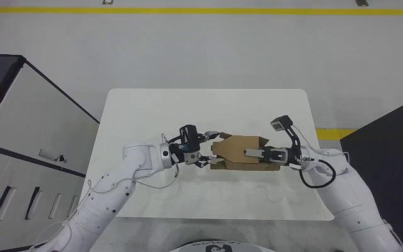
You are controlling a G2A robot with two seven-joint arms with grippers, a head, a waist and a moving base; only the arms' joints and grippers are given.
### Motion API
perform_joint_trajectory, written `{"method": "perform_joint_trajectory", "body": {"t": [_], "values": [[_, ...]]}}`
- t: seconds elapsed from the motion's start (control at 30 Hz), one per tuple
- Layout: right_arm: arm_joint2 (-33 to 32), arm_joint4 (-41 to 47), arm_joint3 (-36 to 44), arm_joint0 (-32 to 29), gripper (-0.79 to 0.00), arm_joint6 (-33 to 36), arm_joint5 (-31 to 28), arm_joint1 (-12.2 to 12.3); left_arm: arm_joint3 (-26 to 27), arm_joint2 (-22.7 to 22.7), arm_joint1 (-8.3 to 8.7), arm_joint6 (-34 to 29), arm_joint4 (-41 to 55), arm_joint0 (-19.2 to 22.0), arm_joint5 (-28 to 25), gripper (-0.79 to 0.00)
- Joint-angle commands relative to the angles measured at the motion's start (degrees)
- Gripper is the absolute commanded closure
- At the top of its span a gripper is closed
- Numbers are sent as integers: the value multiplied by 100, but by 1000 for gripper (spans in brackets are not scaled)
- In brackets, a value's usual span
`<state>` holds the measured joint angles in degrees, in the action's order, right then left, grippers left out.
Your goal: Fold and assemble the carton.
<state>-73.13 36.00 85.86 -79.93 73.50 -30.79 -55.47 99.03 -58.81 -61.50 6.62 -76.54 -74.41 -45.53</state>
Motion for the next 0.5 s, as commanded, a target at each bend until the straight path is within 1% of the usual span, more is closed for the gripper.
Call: {"method": "perform_joint_trajectory", "body": {"t": [0.0, 0.1, 0.47], "values": [[10, 45, 6, 1, 0, -2, -3, 17, -4, -6, 2, -9, -3, -1, -3, -563], [28, 88, 4, 5, 0, 0, 0, 41, -10, -8, 3, -13, -9, 1, -3, -551], [96, 97, -22, 48, 0, -48, -48, 125, -19, -94, 14, 25, -27, -6, 98, -557]]}}
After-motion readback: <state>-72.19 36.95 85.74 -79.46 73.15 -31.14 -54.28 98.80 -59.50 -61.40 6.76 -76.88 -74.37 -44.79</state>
